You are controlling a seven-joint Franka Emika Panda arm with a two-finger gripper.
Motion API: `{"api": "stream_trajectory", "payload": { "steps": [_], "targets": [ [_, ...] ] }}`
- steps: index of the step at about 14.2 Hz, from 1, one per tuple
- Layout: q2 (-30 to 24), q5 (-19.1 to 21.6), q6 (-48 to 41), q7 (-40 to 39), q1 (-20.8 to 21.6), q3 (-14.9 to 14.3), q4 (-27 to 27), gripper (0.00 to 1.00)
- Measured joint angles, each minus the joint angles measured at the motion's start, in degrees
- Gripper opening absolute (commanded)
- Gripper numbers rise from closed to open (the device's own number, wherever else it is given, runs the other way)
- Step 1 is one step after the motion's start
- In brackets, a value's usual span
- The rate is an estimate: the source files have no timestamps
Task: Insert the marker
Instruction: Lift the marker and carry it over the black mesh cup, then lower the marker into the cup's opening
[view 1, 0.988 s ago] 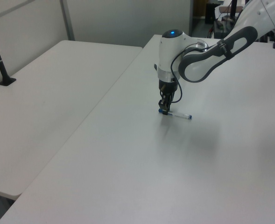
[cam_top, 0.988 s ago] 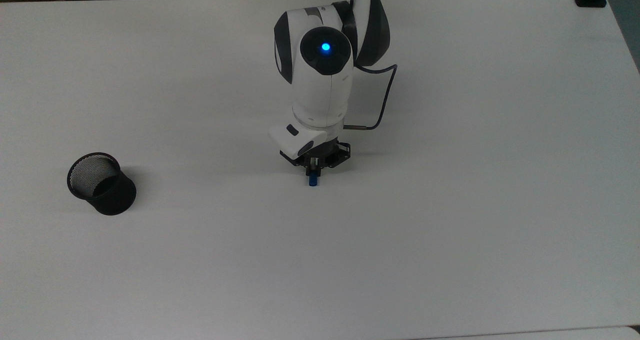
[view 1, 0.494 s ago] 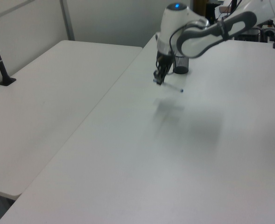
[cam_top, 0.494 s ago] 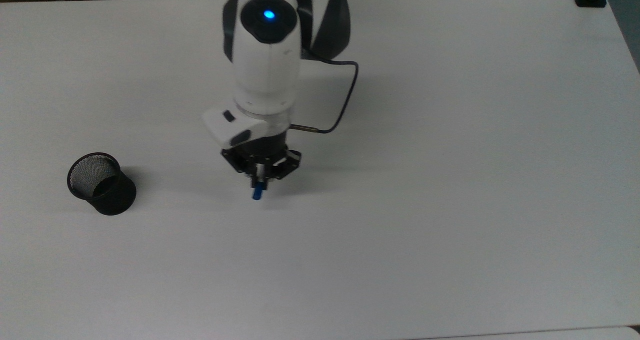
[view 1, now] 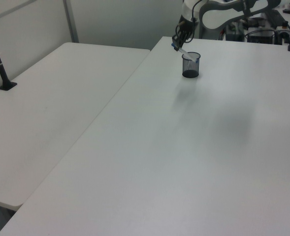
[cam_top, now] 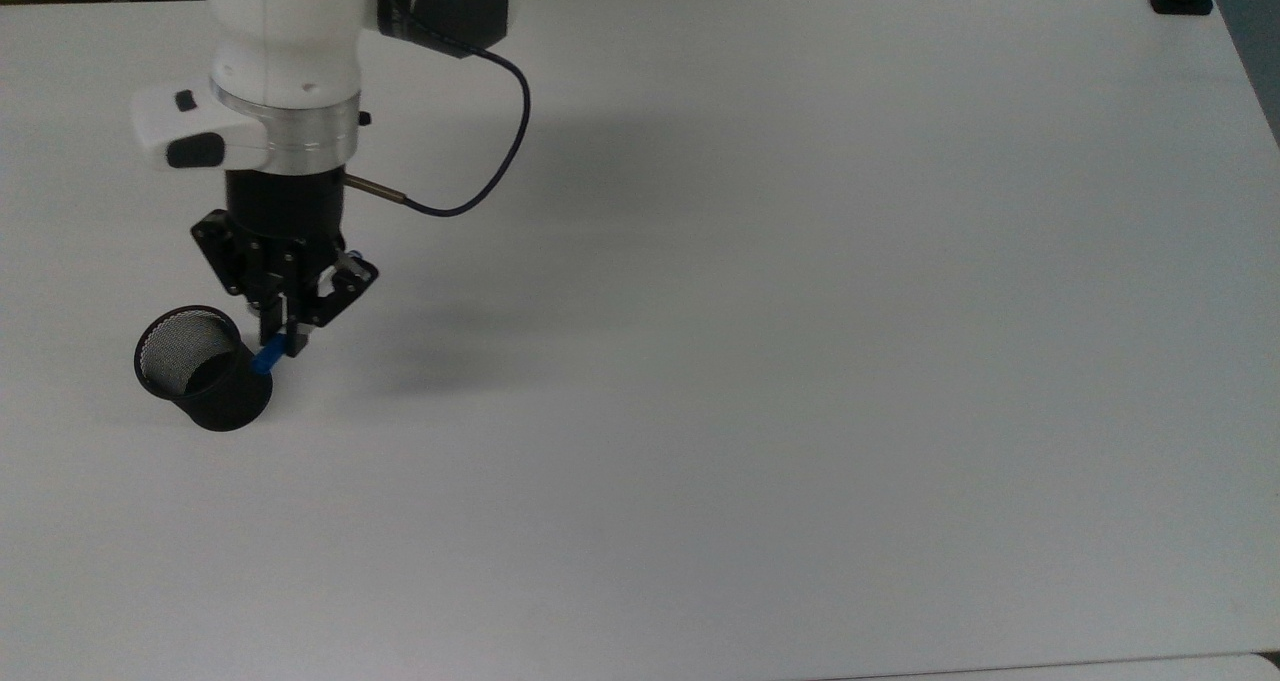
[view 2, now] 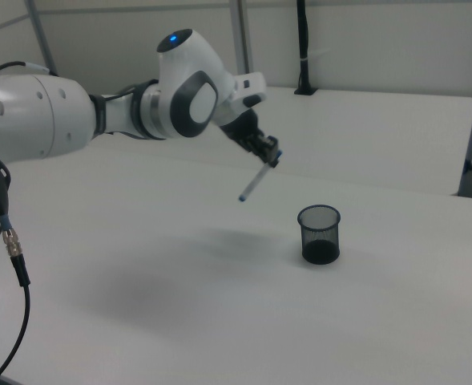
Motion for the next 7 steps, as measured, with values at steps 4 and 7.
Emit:
{"api": "stream_trajectory", "payload": {
  "steps": [4, 7],
  "targets": [
    [1.8, 0.0, 13.3, 0.0, -3.3, -2.2, -0.4, 0.14],
    [3.6, 0.0, 18.4, 0.0, -5.8, -2.4, -0.6, 0.14]
  ]
}}
